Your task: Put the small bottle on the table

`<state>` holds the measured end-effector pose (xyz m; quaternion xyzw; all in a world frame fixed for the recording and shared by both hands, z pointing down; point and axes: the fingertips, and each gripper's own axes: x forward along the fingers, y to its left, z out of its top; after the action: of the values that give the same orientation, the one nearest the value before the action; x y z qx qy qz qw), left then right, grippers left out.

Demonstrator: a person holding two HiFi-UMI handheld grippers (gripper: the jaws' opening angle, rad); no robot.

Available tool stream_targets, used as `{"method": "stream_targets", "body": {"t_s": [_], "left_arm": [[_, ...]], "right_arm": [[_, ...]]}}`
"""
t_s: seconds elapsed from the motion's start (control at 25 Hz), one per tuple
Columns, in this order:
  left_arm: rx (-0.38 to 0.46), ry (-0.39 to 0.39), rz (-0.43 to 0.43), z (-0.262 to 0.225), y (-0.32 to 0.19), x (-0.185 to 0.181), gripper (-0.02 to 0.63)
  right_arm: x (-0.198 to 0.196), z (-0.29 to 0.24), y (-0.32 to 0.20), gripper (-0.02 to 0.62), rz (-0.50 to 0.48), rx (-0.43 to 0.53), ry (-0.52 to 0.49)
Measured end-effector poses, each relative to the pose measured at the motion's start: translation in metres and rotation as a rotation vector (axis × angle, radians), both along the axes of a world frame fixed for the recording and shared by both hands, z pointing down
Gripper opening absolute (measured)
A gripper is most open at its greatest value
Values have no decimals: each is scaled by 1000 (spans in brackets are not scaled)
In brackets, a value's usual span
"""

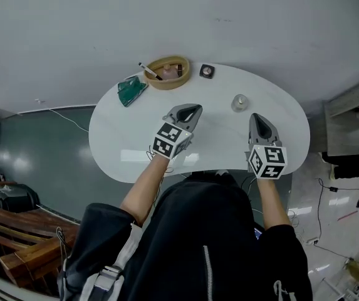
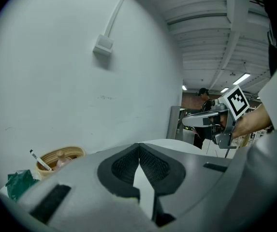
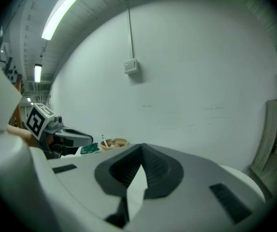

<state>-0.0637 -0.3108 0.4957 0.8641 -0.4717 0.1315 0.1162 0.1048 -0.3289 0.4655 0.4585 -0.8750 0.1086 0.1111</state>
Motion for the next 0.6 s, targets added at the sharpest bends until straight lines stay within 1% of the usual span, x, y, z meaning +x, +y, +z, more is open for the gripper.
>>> {"method": "stream_targets", "body": {"t_s": [0.6], "left_arm": [[5,14,-1,0,8,0,6]], "right_arm": [[1,-3,7,2,6,11,0]]}}
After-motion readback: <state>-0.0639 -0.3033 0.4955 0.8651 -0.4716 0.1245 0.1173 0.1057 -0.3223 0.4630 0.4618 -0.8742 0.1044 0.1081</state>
